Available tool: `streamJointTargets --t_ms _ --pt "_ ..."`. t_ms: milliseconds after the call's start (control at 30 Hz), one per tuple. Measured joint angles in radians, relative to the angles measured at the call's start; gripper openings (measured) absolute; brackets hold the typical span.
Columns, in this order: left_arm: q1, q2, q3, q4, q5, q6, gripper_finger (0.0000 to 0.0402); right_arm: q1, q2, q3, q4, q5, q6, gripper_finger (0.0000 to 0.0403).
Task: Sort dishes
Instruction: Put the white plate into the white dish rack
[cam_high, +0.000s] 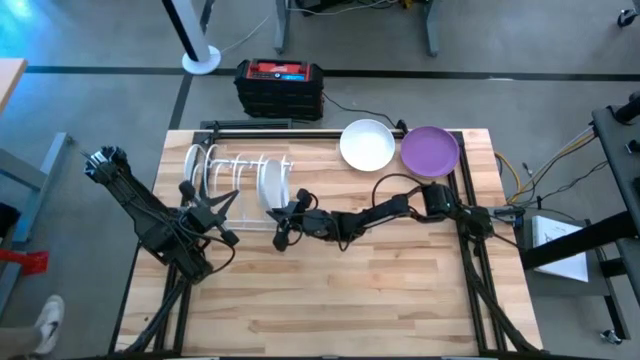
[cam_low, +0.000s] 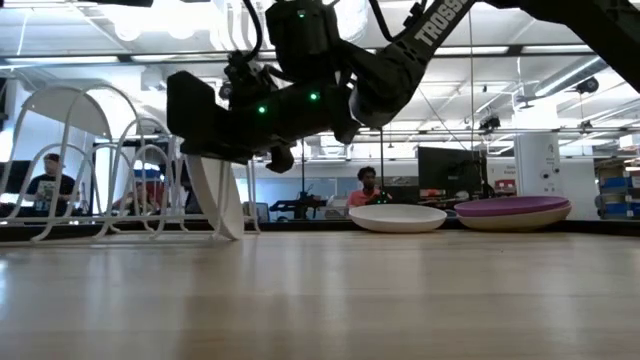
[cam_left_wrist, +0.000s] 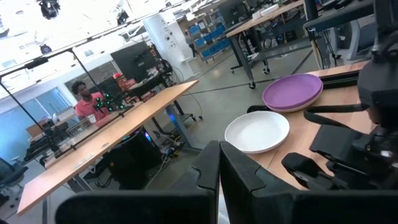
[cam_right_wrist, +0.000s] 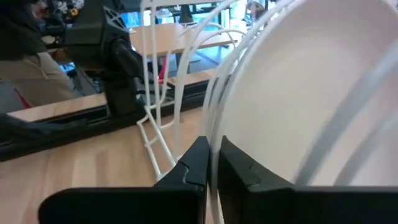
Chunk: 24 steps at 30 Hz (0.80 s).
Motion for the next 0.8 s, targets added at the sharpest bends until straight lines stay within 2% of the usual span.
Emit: streamJointTargets --t_ms 500,800 --pt "0.000 0.000 0.000 0.003 0.000 0.011 0.0000 0.015 -0.047 0.000 0.010 -0.006 -0.049 0.0001" --pt "0.000 0.000 0.000 0.005 -0.001 0.014 0.0000 0.020 -0.126 -0.027 0.010 -0.041 -0.060 0.0001"
